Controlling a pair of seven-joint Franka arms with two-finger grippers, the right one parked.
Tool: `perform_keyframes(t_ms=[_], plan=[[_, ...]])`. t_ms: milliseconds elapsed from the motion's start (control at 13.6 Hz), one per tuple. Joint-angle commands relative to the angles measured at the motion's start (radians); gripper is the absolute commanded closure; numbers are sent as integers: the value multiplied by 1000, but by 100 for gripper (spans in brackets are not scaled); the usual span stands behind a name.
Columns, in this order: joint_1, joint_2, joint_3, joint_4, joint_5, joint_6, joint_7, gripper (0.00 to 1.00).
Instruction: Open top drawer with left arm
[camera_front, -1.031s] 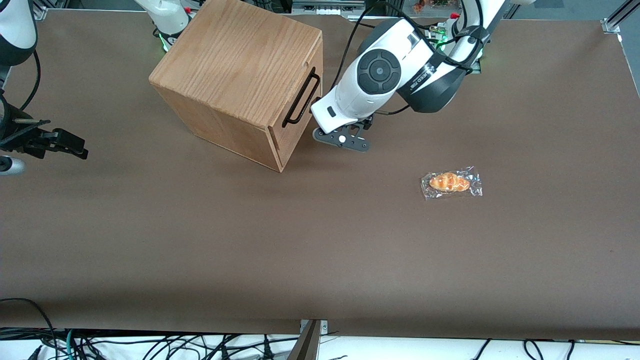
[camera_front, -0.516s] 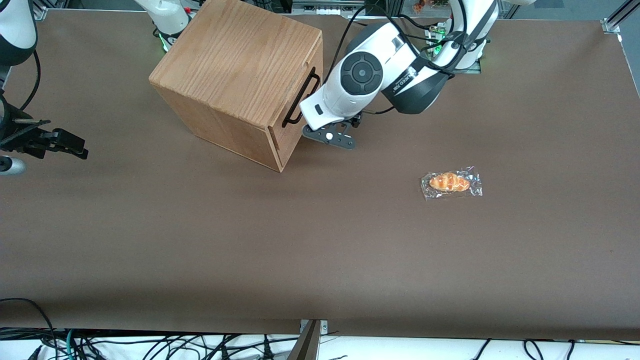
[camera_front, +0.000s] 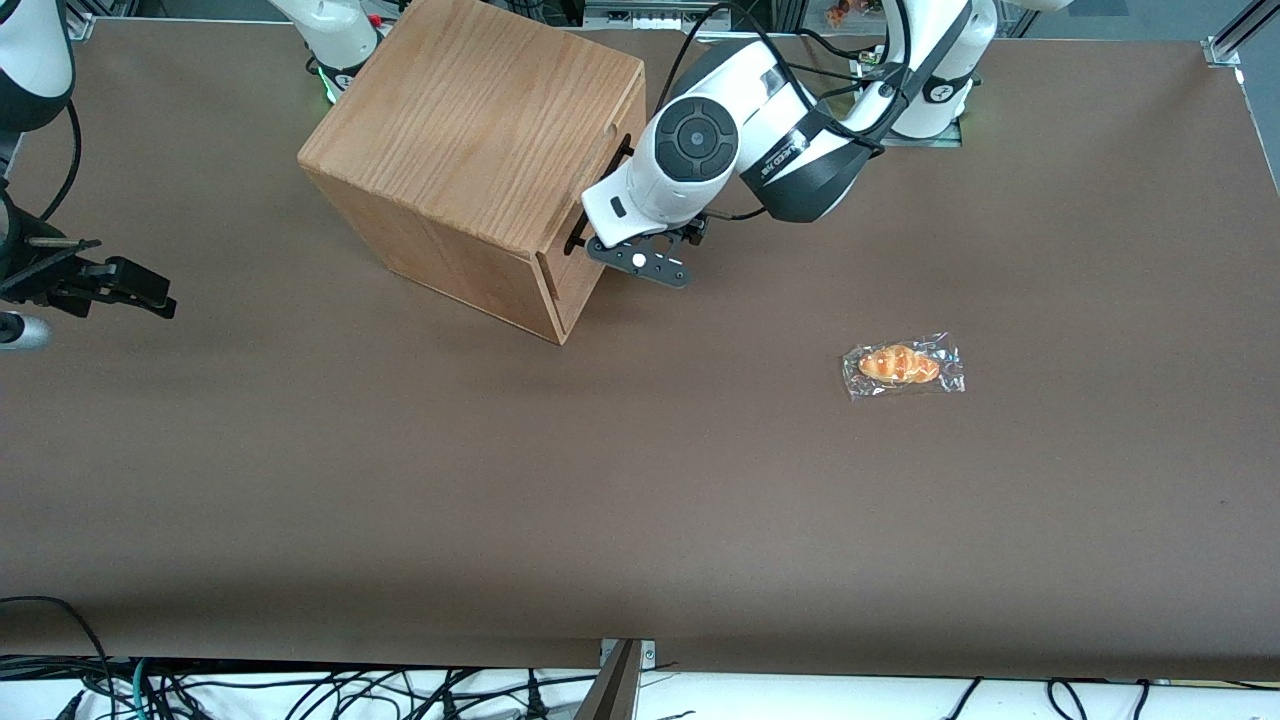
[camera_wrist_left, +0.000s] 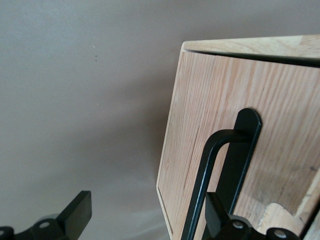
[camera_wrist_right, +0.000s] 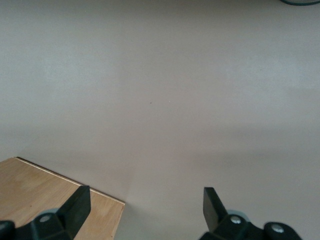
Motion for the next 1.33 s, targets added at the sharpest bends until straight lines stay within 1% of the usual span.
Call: perform_keyframes(t_ms=[0, 663, 1105, 1252], plan=[[1, -4, -5, -20, -5, 9, 20, 0], [-53, 3, -11, -36, -5, 54, 20, 0], [-42, 3, -9, -40, -5, 54, 24, 0], [-38, 3, -9, -49, -5, 54, 52, 0]])
